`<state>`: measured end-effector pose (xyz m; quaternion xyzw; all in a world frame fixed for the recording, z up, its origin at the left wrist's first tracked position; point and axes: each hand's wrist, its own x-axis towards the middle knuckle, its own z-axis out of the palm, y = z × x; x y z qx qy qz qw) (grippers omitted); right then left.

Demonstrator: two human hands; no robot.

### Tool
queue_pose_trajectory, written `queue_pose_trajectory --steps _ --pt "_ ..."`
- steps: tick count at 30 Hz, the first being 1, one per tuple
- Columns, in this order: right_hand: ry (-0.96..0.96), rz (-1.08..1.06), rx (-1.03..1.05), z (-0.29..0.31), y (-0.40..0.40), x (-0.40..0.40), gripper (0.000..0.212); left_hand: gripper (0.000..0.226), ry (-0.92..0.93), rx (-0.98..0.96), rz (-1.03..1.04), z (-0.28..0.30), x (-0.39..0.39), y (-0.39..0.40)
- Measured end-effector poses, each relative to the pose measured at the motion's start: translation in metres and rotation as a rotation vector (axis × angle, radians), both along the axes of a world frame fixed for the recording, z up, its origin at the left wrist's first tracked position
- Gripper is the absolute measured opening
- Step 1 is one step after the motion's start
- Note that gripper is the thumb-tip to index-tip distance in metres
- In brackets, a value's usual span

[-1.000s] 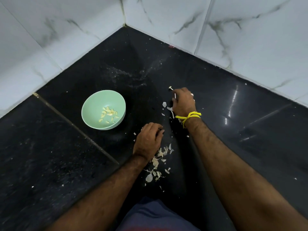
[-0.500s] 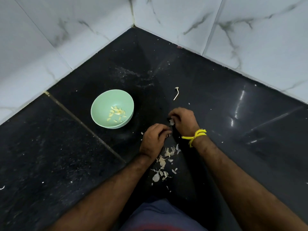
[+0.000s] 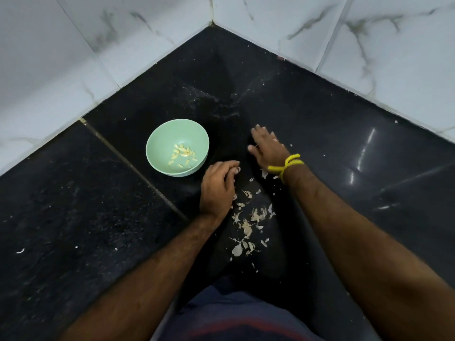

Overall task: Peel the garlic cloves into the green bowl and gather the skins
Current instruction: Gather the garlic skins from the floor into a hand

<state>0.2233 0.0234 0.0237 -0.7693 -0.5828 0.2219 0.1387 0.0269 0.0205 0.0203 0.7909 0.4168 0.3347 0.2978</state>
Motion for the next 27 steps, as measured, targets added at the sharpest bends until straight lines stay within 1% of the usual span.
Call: queue_pose_trajectory --steps 1,3,5,6,9,10,11,12,14,15,16,17,19,20,22,24,25,27 --pt "-0.003 0.059 0.027 -0.001 -0.019 -0.016 0.061 0.017 -0.011 0.021 0.011 -0.004 -0.004 -0.001" --pt "-0.089 0.150 0.094 -0.003 -0.060 -0.043 0.060 0.015 -0.031 0.016 0.016 -0.012 -0.010 -0.006" --pt "-0.187 0.161 0.087 -0.005 -0.083 -0.052 0.060 0.017 -0.035 -0.008 0.017 -0.015 -0.010 -0.009" --pt "-0.199 0.138 0.065 -0.005 -0.088 -0.052 0.060 0.017 -0.039 -0.004 0.015 -0.016 -0.011 -0.010" --pt "-0.166 0.124 0.064 0.000 -0.091 -0.038 0.061 0.011 -0.028 0.029 -0.015 -0.012 -0.011 -0.010" --pt "-0.140 0.137 0.086 0.003 -0.092 -0.032 0.059 0.011 0.011 0.046 -0.039 -0.010 -0.011 -0.010" --pt "-0.075 0.122 0.125 0.003 -0.092 -0.027 0.054 0.011 0.069 0.068 -0.060 -0.008 -0.012 -0.009" --pt "0.015 0.063 0.203 0.004 -0.092 -0.022 0.043 0.013 0.125 0.084 -0.072 -0.007 -0.014 -0.008" --pt "0.176 -0.188 0.359 0.005 -0.090 -0.009 0.018 0.012 0.191 0.064 -0.085 -0.006 -0.018 -0.007" --pt "0.213 -0.298 0.388 0.006 -0.087 -0.003 0.013 0.010 0.204 0.043 -0.085 -0.006 -0.021 -0.008" --pt "0.224 -0.351 0.367 0.005 -0.085 0.001 0.013 0.008 0.212 0.017 -0.081 -0.006 -0.023 -0.010" --pt "0.216 -0.349 0.316 0.003 -0.083 0.003 0.016 0.009 0.216 0.004 -0.076 -0.005 -0.026 -0.012" --pt "0.159 -0.266 0.198 -0.004 -0.080 -0.006 0.034 0.016 0.207 0.011 -0.063 -0.006 -0.030 -0.015" --pt "0.125 -0.214 0.175 -0.007 -0.084 -0.016 0.043 0.019 0.195 0.027 -0.056 -0.006 -0.032 -0.018" --pt "0.082 -0.075 0.178 -0.012 -0.097 -0.039 0.051 0.024 0.180 0.065 -0.038 -0.007 -0.037 -0.024" --pt "0.094 0.055 0.193 -0.014 -0.117 -0.064 0.048 0.025 0.172 0.095 -0.030 -0.008 -0.044 -0.031" --pt "0.135 0.066 0.226 -0.013 -0.127 -0.073 0.043 0.025 0.169 0.102 -0.034 -0.008 -0.048 -0.034" --pt "0.206 -0.045 0.329 -0.011 -0.141 -0.081 0.034 0.024 0.179 0.113 -0.071 -0.010 -0.058 -0.039"
